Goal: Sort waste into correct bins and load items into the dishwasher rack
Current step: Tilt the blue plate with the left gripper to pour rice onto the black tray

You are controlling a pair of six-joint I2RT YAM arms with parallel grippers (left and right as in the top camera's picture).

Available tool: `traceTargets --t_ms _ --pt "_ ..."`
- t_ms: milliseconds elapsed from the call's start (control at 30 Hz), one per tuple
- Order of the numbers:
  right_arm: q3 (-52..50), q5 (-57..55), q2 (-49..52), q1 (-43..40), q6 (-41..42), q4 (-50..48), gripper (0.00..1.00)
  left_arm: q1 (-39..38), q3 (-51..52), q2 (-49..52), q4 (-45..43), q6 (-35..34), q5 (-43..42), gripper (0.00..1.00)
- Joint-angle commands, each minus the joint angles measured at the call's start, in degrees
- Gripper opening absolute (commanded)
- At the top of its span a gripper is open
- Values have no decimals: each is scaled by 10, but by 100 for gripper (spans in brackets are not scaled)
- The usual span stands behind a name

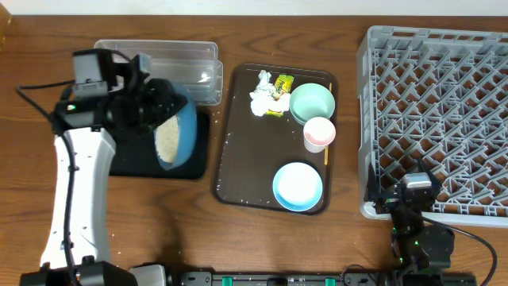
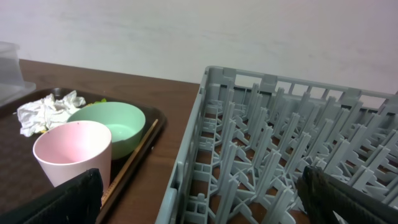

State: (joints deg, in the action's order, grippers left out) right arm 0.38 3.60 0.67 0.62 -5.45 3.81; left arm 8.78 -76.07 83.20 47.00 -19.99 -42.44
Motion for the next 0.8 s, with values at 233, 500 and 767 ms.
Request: traceTargets --t_ms 233,500,767 --pt "-1 -2 -4 5 2 3 99 94 36 1 -5 69 -201 6" --pt "-1 -2 -4 5 2 3 99 152 91 4 -30 70 -252 6" --pt "-1 -2 -4 5 2 3 99 187 103 8 -35 129 -339 6"
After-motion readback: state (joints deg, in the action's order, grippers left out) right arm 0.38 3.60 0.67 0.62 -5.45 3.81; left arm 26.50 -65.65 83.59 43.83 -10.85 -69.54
